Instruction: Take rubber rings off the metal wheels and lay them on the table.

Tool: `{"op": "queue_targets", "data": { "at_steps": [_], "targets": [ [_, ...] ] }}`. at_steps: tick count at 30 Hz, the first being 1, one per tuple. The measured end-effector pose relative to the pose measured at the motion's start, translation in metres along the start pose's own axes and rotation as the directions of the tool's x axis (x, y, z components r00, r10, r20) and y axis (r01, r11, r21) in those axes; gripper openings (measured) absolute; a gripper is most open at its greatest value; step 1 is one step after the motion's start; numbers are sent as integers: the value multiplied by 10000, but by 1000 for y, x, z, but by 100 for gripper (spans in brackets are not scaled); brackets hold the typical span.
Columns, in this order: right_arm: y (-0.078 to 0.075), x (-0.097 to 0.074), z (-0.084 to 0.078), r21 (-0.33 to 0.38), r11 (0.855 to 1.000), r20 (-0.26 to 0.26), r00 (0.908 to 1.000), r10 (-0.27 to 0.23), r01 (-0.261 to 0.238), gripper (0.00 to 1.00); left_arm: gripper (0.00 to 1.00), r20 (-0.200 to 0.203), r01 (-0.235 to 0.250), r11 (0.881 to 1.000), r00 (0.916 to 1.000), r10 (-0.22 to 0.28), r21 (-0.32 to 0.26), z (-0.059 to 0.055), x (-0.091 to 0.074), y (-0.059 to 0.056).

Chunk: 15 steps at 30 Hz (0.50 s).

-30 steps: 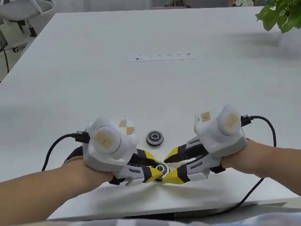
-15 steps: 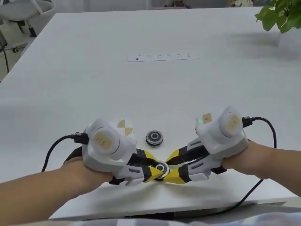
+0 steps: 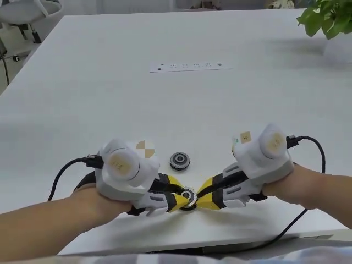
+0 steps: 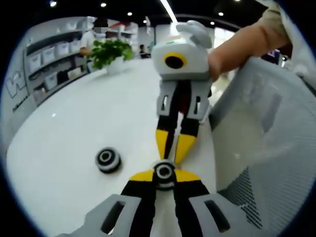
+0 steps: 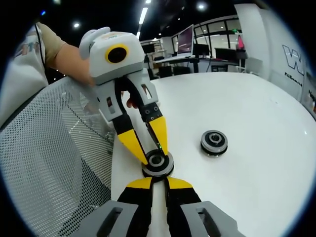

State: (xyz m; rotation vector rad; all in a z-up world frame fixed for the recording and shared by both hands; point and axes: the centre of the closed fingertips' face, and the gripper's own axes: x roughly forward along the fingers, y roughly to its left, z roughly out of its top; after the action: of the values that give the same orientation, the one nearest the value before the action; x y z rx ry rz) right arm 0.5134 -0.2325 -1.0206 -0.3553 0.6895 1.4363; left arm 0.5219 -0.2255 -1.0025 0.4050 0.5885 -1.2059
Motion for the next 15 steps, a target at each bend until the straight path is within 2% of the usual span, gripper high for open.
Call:
{"op": "queue_targets", "data": {
  "at_steps": [8,15],
  "targets": [
    [1,-1,-2,454,9990,-7,10000,36,-35,1,13,6,-9,10000,10000,9,59,0,0,0],
    [-1,-2,-2,1421,9898,147,9998,106,-126,0,13,-3,-13,10000,10000,13,96,0,0,0]
  ]
}}
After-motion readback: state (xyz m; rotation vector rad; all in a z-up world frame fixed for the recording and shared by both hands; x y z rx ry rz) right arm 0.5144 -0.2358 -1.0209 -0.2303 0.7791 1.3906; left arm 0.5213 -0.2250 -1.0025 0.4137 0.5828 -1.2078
